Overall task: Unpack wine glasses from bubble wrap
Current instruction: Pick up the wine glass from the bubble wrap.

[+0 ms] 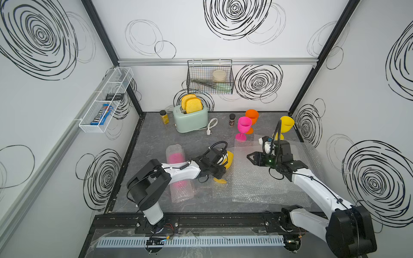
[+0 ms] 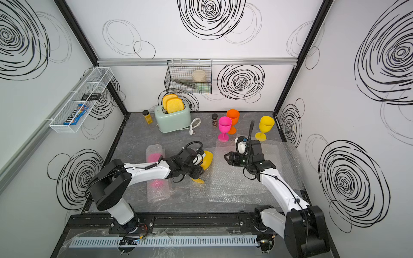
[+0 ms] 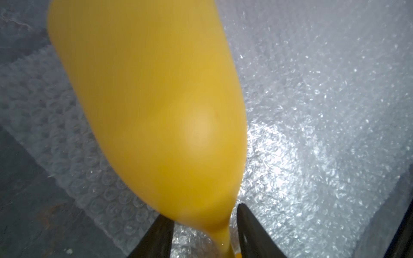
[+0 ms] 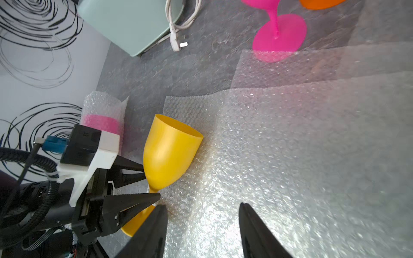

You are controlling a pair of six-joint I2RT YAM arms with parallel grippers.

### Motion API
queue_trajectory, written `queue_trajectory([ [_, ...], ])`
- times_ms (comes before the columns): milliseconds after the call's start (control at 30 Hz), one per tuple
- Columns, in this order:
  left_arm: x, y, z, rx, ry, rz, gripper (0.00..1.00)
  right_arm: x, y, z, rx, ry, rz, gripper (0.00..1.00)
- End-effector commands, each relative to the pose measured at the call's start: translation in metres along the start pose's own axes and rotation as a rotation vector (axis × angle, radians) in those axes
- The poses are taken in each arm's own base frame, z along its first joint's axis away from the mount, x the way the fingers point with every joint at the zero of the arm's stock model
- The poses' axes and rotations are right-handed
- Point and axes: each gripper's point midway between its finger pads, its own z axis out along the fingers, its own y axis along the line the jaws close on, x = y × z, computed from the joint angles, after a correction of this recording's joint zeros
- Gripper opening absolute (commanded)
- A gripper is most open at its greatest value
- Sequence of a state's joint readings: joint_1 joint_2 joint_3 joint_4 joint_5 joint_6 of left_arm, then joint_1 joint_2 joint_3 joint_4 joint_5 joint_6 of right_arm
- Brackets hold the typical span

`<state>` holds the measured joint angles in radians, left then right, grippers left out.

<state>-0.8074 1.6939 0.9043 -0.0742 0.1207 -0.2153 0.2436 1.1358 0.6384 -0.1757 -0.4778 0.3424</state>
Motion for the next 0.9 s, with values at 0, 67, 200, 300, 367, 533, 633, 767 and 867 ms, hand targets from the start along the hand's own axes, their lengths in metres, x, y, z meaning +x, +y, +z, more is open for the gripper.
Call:
queue_trajectory([
  [0,0.003,0.001,-0.005,-0.035,0.014,0.088,0.50,-0.011,0.017,0.011,-0.063,-0.016,-0.082,0.56],
  [67,0.004,-0.001,-0.004,-0.016,0.023,0.094,0.50,-0.010,0.014,0.019,-0.066,-0.010,-0.076,0.56],
  [200,0.013,-0.002,0.002,-0.014,0.077,0.112,0.49,-0.015,0.025,0.032,-0.132,0.010,-0.086,0.57],
  [300,0.013,0.000,0.000,-0.024,0.084,0.125,0.48,-0.017,0.039,0.039,-0.184,0.032,-0.125,0.57],
  [367,0.011,0.000,-0.001,-0.031,0.086,0.135,0.48,-0.019,0.045,0.044,-0.198,0.040,-0.148,0.57],
  [533,0.005,-0.001,-0.002,-0.032,0.085,0.155,0.48,-0.017,0.054,0.058,-0.263,0.073,-0.169,0.57],
  [633,0.003,-0.002,-0.003,-0.029,0.070,0.154,0.48,-0.011,0.055,0.067,-0.297,0.110,-0.163,0.56],
  [767,0.002,-0.002,-0.004,-0.025,0.045,0.149,0.48,-0.004,0.055,0.080,-0.338,0.166,-0.162,0.56],
  [867,0.004,0.000,-0.003,-0.031,0.045,0.145,0.48,0.001,0.061,0.086,-0.401,0.218,-0.159,0.52],
])
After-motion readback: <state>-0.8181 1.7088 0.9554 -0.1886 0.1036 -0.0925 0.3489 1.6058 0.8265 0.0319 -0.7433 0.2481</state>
